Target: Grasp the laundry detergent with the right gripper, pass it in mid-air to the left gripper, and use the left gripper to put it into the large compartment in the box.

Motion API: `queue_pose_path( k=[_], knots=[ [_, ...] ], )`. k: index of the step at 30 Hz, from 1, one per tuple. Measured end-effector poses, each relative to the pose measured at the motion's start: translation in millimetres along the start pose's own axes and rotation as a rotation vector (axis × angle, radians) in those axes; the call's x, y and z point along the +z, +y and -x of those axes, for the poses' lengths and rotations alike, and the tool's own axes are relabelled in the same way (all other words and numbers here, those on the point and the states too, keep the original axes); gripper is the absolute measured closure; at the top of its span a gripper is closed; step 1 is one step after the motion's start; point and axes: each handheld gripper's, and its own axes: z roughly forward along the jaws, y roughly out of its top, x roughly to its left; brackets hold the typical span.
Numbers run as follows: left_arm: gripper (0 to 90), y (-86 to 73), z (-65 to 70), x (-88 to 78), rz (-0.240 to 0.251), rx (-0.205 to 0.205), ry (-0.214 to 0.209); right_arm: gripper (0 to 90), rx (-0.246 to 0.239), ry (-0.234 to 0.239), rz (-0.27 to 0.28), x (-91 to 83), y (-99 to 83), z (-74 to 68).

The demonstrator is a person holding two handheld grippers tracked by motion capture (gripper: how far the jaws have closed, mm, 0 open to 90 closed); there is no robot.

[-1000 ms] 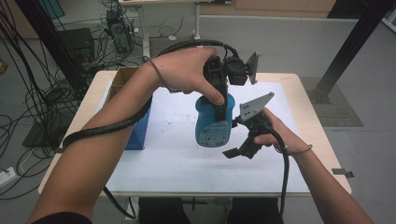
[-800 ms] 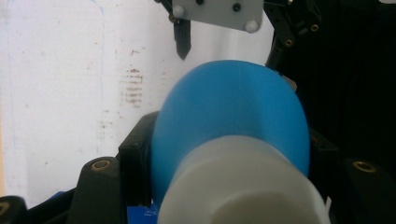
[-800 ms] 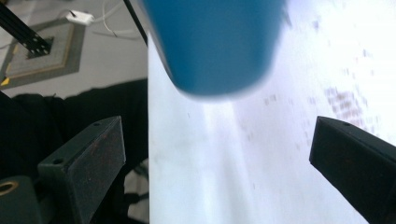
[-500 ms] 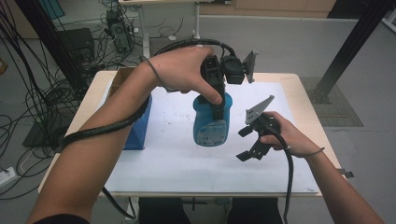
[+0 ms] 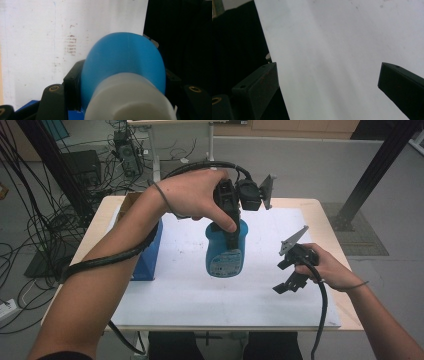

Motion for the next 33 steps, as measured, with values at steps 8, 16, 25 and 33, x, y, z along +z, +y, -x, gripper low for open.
queue_pose_path(
  k=[8, 16, 25, 33],
  knots=[
    [37.4, -0.1, 2.0, -0.5, 0.001, 0.003, 0.0, 3.1, 0.097, -0.044, -0.034, -7.4, -27.0, 21.4],
    [37.3, -0.3, 3.2, -1.5, 0.0, -0.002, 0.002, 3.1, 0.167, -0.072, -0.033, -16.0, -43.3, 33.4],
    [37.3, -1.7, 2.8, -1.9, -0.003, -0.01, 0.005, 3.3, 0.197, -0.109, -0.064, -17.3, -53.5, 44.7],
    [37.3, -4.1, 1.8, -1.5, -0.008, -0.016, 0.008, 3.5, 0.214, -0.154, -0.107, -17.3, -57.9, 52.4]
  ],
)
